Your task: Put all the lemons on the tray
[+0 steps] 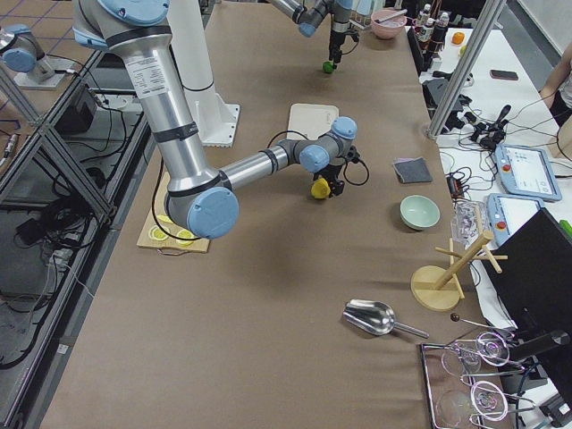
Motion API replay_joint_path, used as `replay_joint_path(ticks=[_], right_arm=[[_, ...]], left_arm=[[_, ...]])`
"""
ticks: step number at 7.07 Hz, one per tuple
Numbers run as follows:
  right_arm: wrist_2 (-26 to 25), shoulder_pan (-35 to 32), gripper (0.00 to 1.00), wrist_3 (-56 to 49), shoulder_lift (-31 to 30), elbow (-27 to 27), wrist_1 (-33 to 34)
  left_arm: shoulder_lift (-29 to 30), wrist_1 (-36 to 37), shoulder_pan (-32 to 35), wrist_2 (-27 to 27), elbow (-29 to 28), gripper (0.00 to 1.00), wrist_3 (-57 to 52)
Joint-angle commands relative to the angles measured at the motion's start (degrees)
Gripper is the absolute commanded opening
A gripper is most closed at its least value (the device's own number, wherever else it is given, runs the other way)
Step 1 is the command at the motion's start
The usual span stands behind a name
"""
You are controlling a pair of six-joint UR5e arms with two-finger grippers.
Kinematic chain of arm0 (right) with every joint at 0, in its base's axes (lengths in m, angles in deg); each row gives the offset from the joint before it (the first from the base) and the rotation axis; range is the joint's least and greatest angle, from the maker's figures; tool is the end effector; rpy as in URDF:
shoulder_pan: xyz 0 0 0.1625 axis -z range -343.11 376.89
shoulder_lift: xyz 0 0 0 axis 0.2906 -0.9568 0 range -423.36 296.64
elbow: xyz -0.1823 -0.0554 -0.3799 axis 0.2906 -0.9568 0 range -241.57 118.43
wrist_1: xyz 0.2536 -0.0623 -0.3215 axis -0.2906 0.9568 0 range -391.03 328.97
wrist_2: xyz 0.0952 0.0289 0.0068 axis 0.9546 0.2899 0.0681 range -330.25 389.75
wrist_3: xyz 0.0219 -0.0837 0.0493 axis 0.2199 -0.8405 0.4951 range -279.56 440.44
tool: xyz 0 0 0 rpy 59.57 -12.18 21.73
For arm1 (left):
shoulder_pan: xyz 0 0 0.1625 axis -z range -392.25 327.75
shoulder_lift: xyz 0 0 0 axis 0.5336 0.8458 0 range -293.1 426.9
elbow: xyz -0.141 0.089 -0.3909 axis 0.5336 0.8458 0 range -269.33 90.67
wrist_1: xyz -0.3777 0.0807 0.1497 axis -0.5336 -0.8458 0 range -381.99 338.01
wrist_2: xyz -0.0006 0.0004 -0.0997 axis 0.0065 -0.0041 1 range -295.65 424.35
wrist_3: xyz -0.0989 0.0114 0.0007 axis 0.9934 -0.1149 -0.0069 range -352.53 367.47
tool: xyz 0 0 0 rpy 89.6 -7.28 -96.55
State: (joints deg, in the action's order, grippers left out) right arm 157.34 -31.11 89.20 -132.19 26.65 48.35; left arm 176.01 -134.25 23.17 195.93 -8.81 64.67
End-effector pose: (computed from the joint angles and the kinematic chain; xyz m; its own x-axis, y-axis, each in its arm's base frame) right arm -0.3804 -0.5311 0.4470 0.4686 -0.6501 0.5981 0.5139 0.7513 0.4140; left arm 0.3136 -0.5731 0.5090 0.6309 -0.2012 -0.7493 0.0893 0.9782 -0.1875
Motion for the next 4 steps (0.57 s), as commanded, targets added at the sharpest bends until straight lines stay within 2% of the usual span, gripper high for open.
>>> replay_joint_path(ticks=[1,2,3,4], right_arm=[[0.1,0.4,0.66,-0.8,0.3,-1.2,0.0],[0.4,0.4,0.32,-0.8,0.4,-1.1,0.0],[0.6,0.2,0.23,-0.6,1.1,-0.8,0.0],[2.2,-0.5,0.22,-0.3,1.7,-0.4,0.0]], left_arm=[[-0.6,-2.7,-0.8,-0.1,-0.1,0.88,4.0],[-0.6,-3.1,-1.3,-0.1,-0.2,0.74,5.1],[-0.7,-3.1,-1.4,-0.1,0.1,0.42,5.5],[-0.7,-3.2,-1.4,-0.1,0.3,0.0,5.6]])
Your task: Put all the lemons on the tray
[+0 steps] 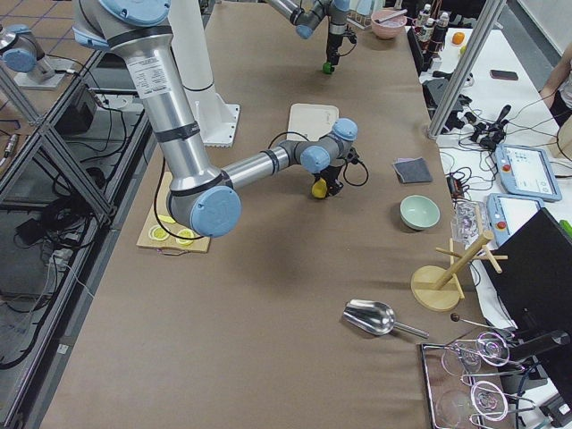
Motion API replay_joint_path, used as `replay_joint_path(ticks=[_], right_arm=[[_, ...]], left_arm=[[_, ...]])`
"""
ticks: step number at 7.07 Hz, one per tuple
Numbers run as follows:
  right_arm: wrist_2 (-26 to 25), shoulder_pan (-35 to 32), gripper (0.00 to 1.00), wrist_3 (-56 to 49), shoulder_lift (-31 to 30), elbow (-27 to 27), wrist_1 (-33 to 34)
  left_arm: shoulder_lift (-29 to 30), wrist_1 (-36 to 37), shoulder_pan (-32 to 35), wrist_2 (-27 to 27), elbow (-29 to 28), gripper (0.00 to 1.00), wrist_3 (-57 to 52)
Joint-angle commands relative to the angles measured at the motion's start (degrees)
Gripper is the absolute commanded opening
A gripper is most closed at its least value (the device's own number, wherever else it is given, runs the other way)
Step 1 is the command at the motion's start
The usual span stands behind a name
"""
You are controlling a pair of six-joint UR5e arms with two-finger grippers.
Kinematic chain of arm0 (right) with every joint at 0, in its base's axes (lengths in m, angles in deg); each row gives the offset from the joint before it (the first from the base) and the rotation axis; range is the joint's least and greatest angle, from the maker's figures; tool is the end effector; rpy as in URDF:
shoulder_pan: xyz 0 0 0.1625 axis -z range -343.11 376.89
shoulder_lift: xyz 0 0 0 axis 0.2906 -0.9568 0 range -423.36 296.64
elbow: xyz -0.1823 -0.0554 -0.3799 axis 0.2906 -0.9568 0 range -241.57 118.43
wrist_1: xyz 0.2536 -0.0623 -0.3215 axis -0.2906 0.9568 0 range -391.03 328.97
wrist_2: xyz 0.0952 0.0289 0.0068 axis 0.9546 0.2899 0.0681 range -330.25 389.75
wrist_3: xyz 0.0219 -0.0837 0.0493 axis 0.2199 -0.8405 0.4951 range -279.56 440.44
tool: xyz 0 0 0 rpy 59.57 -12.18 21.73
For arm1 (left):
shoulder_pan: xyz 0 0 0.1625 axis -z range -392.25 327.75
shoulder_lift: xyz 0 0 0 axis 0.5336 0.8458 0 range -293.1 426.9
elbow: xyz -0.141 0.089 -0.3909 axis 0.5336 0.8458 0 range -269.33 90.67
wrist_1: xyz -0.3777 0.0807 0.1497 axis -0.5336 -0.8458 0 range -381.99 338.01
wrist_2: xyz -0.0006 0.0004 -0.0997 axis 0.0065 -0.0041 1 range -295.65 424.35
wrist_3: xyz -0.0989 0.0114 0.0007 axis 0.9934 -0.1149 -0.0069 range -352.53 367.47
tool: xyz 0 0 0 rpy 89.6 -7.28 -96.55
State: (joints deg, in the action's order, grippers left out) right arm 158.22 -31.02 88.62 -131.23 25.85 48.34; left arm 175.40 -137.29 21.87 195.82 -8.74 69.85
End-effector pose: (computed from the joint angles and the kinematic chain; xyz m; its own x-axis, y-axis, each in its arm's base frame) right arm -0.3861 -0.5340 0.4422 0.4501 -0.6579 0.6037 0.5206 0.7427 0.4212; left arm 0.3245 -0.5633 0.5088 0.6084 -0.2483 -0.7538 0.1194 0.9676 -0.2223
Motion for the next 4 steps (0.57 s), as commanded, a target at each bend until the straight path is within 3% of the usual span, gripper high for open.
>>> replay_joint_path(ticks=[1,2,4], right_arm=[[2.8,-1.6,0.23,0.5,3.1,0.5,0.0],[2.8,-1.7,0.24,1.7,6.7,0.7,0.1],[2.8,-0.2,0.25,16.2,10.9,-0.1,0.5]], left_arm=[[-0.1,0.0,-0.2,0.0,0.6,0.0,0.3],[-0.1,0.7,0.1,0.5,2.1,0.0,0.0],[-0.6,4.5,3.1,3.7,5.3,0.0,-0.3]])
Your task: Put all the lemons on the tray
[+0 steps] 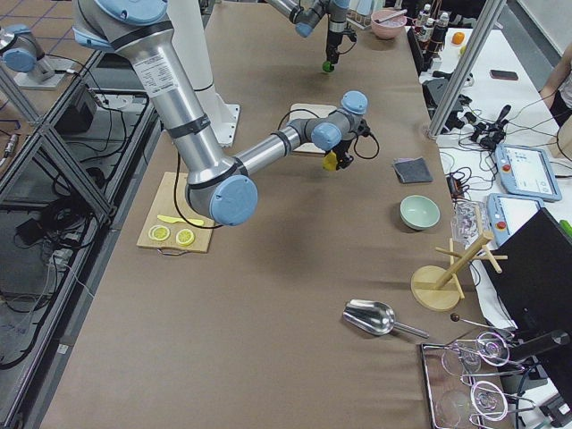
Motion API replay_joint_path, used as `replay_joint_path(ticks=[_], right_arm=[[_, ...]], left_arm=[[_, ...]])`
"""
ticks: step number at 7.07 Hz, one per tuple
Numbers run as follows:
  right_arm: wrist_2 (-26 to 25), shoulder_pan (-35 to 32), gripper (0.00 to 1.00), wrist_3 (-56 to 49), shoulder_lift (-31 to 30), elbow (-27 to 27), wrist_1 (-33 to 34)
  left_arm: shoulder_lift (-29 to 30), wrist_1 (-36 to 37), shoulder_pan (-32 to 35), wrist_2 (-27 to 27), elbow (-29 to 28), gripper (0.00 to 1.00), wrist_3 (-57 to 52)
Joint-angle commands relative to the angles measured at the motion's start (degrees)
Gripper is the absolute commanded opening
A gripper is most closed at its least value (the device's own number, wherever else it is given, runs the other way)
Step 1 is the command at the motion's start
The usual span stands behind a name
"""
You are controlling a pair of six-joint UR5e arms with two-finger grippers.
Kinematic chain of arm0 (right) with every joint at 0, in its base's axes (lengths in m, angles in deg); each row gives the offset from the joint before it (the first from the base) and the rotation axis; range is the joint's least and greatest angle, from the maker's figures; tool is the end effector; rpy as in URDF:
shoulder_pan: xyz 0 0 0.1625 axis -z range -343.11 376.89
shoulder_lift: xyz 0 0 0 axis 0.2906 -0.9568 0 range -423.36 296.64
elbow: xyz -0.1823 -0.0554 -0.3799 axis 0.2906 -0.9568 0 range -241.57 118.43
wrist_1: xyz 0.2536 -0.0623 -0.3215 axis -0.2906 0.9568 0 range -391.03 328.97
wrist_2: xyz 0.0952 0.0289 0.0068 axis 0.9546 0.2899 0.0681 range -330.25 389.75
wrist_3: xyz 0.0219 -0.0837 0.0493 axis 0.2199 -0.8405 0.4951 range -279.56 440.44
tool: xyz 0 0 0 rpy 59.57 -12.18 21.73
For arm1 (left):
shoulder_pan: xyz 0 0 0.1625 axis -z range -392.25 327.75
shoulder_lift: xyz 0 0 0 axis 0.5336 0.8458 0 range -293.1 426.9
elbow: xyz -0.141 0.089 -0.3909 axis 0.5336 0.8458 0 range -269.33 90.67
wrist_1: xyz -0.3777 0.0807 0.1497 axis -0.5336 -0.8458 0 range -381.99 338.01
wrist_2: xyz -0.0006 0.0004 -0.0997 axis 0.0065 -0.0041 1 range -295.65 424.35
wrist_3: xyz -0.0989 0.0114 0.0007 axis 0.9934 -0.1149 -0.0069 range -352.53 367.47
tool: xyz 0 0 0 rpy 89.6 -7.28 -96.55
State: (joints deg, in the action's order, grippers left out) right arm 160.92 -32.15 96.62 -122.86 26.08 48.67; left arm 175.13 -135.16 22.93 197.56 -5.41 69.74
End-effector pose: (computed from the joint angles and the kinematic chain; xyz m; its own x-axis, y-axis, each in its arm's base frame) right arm -0.3986 -0.5627 0.3403 0.4314 -0.6060 0.6683 0.4093 0.7916 0.4537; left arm 0.3119 -0.5622 0.4851 0.5857 -0.2480 -0.7717 0.1127 0.9677 -0.2255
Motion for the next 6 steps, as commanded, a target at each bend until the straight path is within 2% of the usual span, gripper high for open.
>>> replay_joint_path(ticks=[1,3,4,5,6], right_arm=[[0.6,1.8,0.25,12.5,4.1,-1.2,0.1],[1.1,5.8,0.25,20.3,6.8,-1.4,-0.2],[0.9,8.2,0.25,20.1,8.0,-3.1,-1.7],[-0.4,9.4,0.26,20.1,8.4,-6.1,-6.5],[-0.8,9.6,0.29,20.0,8.6,-7.2,-7.7]], left_arm=[[-0.3,4.7,3.1,2.8,3.9,0.0,-0.8],[-0.1,18.9,7.6,4.3,9.6,0.0,-12.5],[0.7,24.7,10.8,4.3,11.0,0.0,-18.6],[0.9,26.1,12.6,4.3,11.6,0.0,-20.3],[1.1,28.5,13.2,4.4,13.4,0.0,-20.4]])
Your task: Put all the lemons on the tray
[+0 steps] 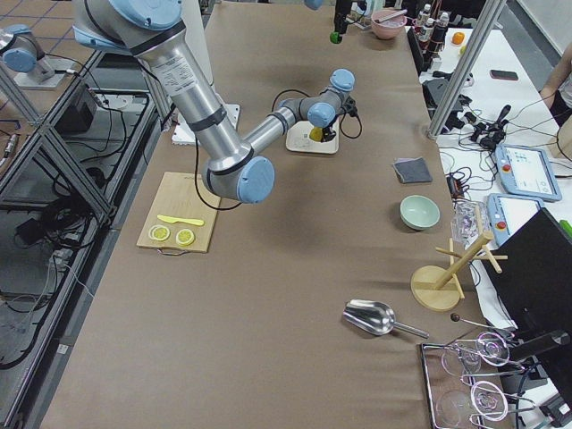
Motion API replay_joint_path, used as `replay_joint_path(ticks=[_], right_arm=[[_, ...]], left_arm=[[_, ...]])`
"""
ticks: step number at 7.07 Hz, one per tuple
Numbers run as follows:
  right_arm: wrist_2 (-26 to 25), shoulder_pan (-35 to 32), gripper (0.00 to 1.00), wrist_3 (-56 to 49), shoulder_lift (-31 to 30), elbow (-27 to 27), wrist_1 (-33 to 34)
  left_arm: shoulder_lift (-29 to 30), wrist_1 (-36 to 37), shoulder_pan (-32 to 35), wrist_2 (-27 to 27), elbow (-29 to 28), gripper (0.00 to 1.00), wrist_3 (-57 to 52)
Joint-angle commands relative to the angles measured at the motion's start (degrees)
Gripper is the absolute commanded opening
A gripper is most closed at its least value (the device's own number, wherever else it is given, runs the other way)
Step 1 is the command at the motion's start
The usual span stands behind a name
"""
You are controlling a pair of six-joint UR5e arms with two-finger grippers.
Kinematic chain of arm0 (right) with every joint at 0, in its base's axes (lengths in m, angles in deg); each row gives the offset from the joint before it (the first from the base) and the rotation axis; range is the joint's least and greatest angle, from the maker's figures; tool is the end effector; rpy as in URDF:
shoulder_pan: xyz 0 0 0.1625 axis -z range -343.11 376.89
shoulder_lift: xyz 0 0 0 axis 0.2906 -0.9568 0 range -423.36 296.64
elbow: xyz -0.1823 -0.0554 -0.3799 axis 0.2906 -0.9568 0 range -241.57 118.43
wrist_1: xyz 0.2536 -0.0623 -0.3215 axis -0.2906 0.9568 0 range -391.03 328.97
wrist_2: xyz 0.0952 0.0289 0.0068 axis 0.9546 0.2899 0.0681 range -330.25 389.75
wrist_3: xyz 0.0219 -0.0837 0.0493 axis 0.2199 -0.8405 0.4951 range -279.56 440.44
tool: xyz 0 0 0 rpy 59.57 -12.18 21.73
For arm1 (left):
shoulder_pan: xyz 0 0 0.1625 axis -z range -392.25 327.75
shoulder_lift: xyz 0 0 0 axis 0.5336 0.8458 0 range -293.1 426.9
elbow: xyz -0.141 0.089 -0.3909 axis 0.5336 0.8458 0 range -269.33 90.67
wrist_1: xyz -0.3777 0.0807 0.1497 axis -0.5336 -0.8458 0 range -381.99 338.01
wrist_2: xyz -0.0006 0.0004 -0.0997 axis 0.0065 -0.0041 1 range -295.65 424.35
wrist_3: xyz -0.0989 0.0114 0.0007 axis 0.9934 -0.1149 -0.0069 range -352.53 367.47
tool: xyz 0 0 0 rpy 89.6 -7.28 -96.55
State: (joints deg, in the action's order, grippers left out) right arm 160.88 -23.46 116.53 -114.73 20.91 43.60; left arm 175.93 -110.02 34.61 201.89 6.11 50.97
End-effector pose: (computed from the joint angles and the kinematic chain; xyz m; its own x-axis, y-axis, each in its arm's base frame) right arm -0.5079 -0.5206 0.2712 0.4095 -0.4508 0.7931 0.3508 0.8804 0.3193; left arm 0.1861 -0.5875 0.4257 0.6198 -0.2040 -0.7578 0.0875 0.9776 -0.1916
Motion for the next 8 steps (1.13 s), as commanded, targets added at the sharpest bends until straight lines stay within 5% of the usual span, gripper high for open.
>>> replay_joint_path(ticks=[1,3,8], right_arm=[[-0.8,1.2,0.4,0.0,1.3,-2.8,-2.8],[-1.1,1.4,1.0,-0.1,1.4,-2.7,-2.8],[6.0,-11.4,1.0,-2.6,-2.5,-1.5,-2.8]], left_arm=[[2.7,7.1,1.6,0.1,2.7,0.0,-1.7],[5.0,11.4,1.5,0.1,4.6,0.0,-1.6],[17.4,14.7,-7.0,-3.4,-0.3,0.0,9.8]])
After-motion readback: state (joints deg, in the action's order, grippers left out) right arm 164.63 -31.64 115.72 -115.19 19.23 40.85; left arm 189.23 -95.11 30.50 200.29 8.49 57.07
